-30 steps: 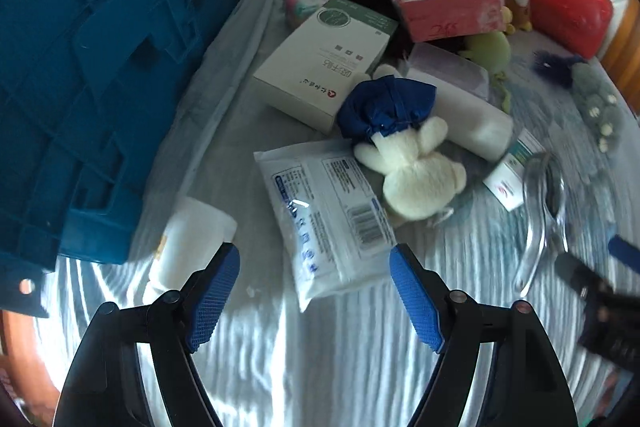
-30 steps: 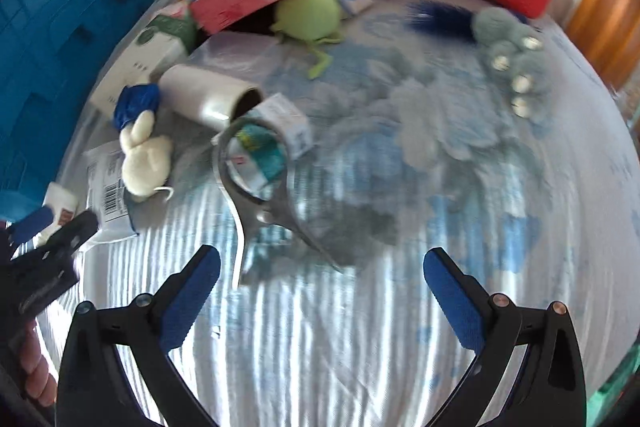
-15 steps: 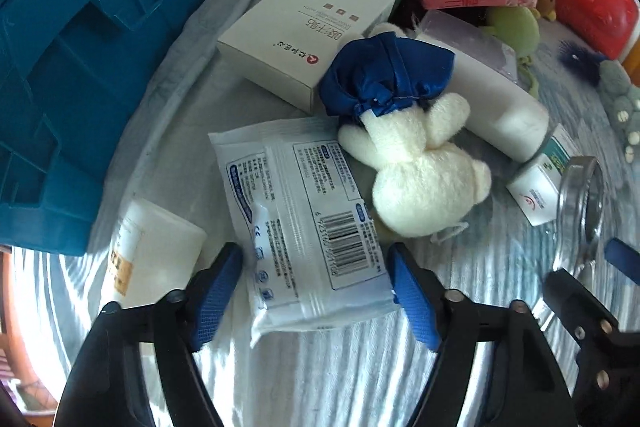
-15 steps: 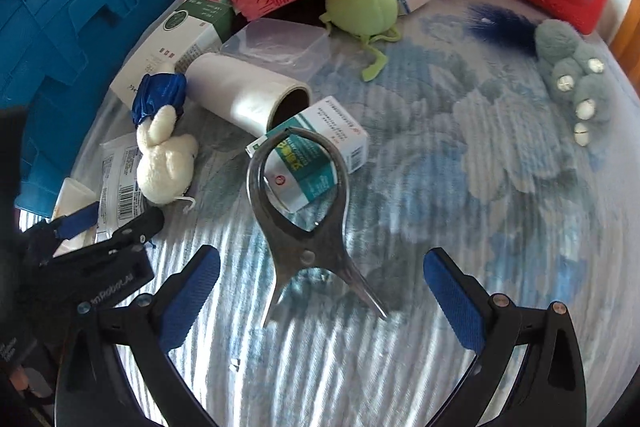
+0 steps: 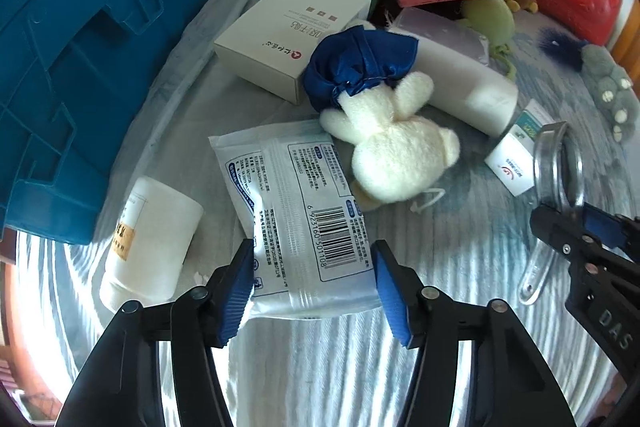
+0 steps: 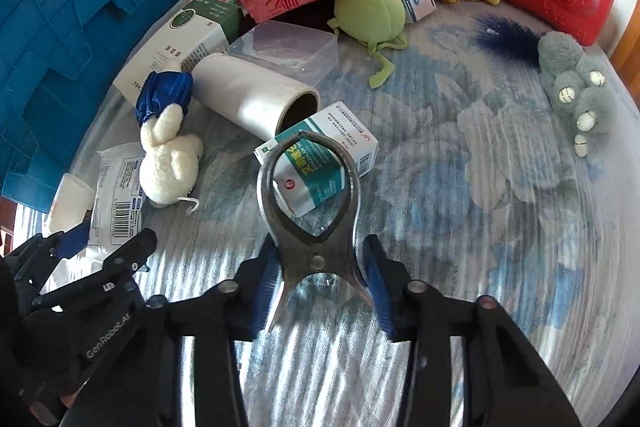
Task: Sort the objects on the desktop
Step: 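Grasp the white medical packet with the left tool while the right tool grasps the metal clamp, then lift and carry the white packet and metal clamp over the blue bin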
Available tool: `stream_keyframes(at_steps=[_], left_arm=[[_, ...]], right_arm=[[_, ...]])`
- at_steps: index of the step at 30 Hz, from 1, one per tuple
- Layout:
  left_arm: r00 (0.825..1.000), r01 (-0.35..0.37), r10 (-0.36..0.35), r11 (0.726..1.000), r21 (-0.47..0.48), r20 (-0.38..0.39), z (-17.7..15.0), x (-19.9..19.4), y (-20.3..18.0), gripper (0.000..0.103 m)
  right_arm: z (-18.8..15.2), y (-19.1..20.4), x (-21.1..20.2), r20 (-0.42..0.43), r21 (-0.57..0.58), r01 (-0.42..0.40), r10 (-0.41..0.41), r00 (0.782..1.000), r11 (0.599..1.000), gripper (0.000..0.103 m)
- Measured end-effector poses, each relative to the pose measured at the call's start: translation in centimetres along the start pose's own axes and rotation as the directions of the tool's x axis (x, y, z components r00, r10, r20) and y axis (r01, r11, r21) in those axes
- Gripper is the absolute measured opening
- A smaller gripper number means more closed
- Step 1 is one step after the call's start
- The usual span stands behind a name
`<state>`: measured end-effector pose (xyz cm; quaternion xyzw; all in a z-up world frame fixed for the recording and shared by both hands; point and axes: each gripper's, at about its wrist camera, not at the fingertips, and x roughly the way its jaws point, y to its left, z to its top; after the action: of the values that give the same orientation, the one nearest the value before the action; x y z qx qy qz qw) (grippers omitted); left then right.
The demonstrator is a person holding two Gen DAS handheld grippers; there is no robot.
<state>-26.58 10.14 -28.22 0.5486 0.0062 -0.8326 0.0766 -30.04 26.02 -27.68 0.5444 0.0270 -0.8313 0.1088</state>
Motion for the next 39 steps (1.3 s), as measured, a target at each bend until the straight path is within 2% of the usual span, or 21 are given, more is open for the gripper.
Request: stream_keyframes(at_steps=[5,10,14,22,26,31,35,39], left_arm=[[1.000,0.013,-0.013,1.000,-0.003,0.025,-0.2,-1.3,0.2,0.055],[0.997,0.020,-0.020,1.000,0.006,0.073,-0.3,-2.3,-0.8,0.054],[0.993,0.026,-0.026,1.000,0.005,0.113,-0.3,-3.9,-0.1,0.054],[0.971,0.032,-0.031,1.000,0.000,0.238,0.4,-9.6,-0.1,0.054],[0.952,0.026,-0.021,1.000,-0.011,0.305,0.9,-12.8,0.4,0.054],[0.918,0.013,0.005,0.999,-0.041,0.396,1.3,-16.9,1.2,0.054],[0.884,0.001,0.030,0.998,-0.066,0.466,1.9,-20.4,2.2,0.054],[0.834,-0.013,0.063,0.995,-0.096,0.548,2.8,-24.2,4.1,0.054]], right_arm=[[-0.4,0.2,-0.9,0.002,-0.009,-0.016,0.016,1.000,1.000,0.037],[-0.5,0.6,-2.7,0.028,-0.021,-0.031,0.031,0.999,0.999,0.036],[-0.4,1.0,-4.6,0.060,-0.036,-0.040,0.043,0.997,0.999,0.036],[0.9,2.1,-10.8,0.192,-0.073,-0.051,0.065,0.979,0.996,0.036],[2.0,2.9,-14.6,0.268,-0.110,-0.053,0.081,0.960,0.993,0.036],[3.2,4.0,-18.8,0.359,-0.172,-0.054,0.113,0.927,0.984,0.036],[4.4,5.1,-21.9,0.423,-0.217,-0.053,0.142,0.895,0.975,0.036],[5.6,6.8,-25.2,0.489,-0.254,-0.047,0.170,0.856,0.966,0.036]])
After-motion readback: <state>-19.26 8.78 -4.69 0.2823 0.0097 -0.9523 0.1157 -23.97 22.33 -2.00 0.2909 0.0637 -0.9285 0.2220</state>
